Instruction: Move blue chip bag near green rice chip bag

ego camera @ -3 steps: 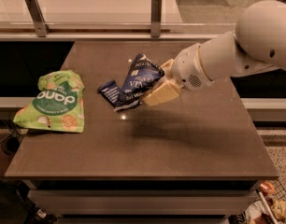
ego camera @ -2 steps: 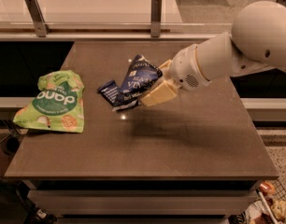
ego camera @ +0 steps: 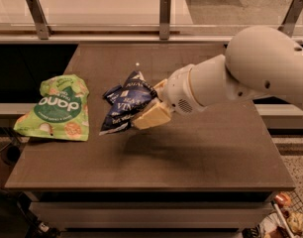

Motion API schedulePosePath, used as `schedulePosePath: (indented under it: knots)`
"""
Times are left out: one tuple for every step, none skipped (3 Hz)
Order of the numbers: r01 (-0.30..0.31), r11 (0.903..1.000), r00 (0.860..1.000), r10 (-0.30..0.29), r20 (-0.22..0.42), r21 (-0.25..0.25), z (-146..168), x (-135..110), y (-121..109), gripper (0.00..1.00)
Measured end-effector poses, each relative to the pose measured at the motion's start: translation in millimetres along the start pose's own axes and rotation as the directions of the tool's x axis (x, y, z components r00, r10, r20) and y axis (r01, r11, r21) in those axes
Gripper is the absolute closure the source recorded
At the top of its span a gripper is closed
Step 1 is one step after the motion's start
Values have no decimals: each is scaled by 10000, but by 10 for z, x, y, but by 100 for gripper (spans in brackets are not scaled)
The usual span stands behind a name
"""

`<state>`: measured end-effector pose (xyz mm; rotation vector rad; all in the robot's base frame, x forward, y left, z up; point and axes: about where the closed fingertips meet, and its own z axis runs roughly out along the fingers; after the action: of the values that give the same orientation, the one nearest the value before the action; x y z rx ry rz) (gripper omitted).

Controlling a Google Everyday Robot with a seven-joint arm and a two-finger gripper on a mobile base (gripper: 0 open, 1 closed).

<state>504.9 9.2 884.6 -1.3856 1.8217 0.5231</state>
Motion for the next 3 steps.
schedulePosePath:
  knots:
    - [91, 9999, 9999, -90, -100, 121, 104, -88, 288, 100]
    - [296, 9995, 9995, -295, -72, 108, 168, -180, 503, 100]
    - [430, 9981, 9991, -428, 71, -441, 317, -213, 671, 100]
